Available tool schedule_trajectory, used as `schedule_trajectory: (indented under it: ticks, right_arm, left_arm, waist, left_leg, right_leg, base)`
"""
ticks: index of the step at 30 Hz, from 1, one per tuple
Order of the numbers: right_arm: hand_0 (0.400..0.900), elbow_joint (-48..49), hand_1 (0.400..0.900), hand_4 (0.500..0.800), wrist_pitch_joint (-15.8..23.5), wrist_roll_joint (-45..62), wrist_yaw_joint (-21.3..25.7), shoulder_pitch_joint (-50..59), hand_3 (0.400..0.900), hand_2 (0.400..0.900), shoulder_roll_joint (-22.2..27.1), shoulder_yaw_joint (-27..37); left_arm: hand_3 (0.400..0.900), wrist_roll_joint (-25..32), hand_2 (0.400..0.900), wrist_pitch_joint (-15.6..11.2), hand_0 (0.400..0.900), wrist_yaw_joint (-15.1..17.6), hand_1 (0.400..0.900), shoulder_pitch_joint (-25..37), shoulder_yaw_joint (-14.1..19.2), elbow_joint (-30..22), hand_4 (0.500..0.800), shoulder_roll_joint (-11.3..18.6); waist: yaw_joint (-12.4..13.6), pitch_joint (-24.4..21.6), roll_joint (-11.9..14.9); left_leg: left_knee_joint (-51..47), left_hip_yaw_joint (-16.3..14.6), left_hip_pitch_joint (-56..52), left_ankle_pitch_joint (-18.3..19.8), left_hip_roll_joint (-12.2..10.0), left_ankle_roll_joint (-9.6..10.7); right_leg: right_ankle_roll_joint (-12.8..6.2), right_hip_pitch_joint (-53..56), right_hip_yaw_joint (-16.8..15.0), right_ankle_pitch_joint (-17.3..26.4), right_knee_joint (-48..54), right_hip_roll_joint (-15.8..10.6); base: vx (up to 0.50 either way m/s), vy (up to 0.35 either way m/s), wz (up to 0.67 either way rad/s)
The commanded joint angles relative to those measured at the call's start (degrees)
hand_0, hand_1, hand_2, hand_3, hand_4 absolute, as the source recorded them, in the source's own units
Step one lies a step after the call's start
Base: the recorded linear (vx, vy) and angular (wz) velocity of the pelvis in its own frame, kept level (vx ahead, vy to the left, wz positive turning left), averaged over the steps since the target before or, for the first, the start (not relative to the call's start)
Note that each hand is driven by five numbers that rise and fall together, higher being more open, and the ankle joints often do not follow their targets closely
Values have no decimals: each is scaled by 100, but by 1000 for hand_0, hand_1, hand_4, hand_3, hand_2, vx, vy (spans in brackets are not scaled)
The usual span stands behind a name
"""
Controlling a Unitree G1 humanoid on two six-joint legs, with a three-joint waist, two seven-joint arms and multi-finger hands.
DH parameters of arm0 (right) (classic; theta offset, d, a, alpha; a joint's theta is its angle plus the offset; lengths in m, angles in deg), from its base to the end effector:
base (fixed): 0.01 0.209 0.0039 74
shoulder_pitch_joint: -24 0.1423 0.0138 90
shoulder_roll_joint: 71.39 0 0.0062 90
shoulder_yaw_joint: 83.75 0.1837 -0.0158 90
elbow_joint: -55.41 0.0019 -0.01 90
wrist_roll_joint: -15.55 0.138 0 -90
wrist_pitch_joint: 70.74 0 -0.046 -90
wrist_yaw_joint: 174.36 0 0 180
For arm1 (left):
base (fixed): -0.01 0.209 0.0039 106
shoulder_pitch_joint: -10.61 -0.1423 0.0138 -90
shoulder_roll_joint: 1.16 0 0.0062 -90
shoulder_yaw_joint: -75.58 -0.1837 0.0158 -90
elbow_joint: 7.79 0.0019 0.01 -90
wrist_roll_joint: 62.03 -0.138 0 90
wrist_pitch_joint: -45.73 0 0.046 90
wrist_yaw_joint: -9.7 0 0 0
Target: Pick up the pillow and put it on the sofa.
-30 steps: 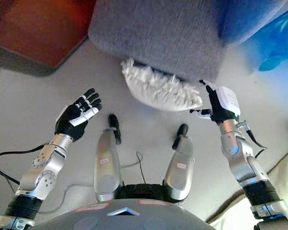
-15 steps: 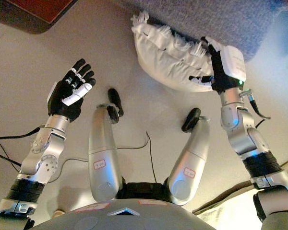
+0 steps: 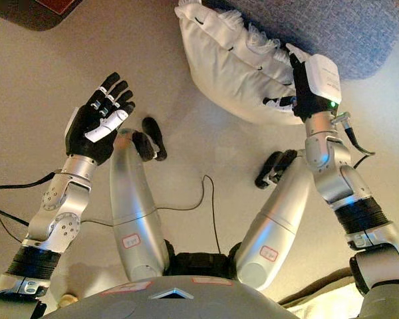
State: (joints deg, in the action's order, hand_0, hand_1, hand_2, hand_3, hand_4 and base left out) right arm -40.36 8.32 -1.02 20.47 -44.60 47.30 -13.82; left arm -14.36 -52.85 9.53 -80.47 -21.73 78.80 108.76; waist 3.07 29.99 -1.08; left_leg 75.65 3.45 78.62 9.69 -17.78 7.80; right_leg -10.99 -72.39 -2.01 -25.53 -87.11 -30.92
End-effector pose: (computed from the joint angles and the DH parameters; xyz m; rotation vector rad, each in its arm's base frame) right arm 0.2625 -0.2319 0.1189 -1.1302 -0.1631 -0.1134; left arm 0.1990 0.2362 0.0799 -0.2188 -0.0911 -0.1150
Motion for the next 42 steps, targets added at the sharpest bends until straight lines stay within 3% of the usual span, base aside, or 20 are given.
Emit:
schedule_trajectory:
  ticks: [1,13,15,24,25,33,42]
  right_arm:
    - [900,-186,900,800,39,71,-9,593,900,900,90,273]
    - [900,-725,900,800,-283,-388,-17,893,900,900,-178,164]
    - [900,-1103,900,800,-717,-681,-102,1113,900,900,-313,54]
    - [900,-2113,900,800,-1743,-640,-592,1942,900,900,-699,-423]
    - [400,-2216,400,500,-1821,-626,-606,2039,400,400,-756,-454]
    - [400,-2388,400,500,-2050,-295,-568,2313,400,400,-975,-568]
    - [400,-2044,400,500,-1831,-377,-263,2019,400,400,-1096,-392]
  left_arm:
    - [900,137,900,-288,900,-140,900,130,50,-476,800,-21]
    - [900,120,900,-203,900,-310,900,-19,52,-509,800,-52]
    - [900,65,900,-211,900,-281,900,6,-6,-477,800,-74]
    - [900,-72,900,-68,900,-188,900,265,-302,-465,800,-129]
    - [900,-103,900,-41,900,-180,900,293,-338,-460,800,-154]
    - [900,-220,900,115,900,-154,900,286,-456,-492,800,-241]
    - [900,-154,900,201,900,-72,900,183,-458,-503,800,-280]
  waist:
    - [152,-20,-225]
    - [268,-20,-295]
    - [334,-20,-324]
    - [529,-20,-418]
    - [551,-20,-435]
    - [627,-20,-472]
    - [583,-20,-460]
  left_leg:
    - [835,313,-176,1263,-316,106]
    - [1366,519,-144,1358,-245,120]
    - [1534,563,-154,1429,-204,121]
    - [1872,718,-78,1598,-149,131]
    - [1901,725,-71,1613,-160,137]
    - [1976,808,-154,1626,-165,177]
    - [1972,844,-285,1601,-276,170]
  right_leg:
    - [230,-609,19,485,113,47]
    - [277,-707,-126,447,-400,-67]
    - [298,-687,-166,391,-577,-68]
    - [355,-753,-287,249,-985,-111]
    - [361,-759,-299,240,-1023,-125]
    - [360,-655,-339,259,-1089,-191]
    - [366,-492,-369,344,-1003,-267]
  base:
    - [34,-34,12]
    - [43,-14,9]
    - [46,-6,10]
    - [23,-12,10]
    - [20,-9,11]
    - [28,-7,5]
    - [18,9,-5]
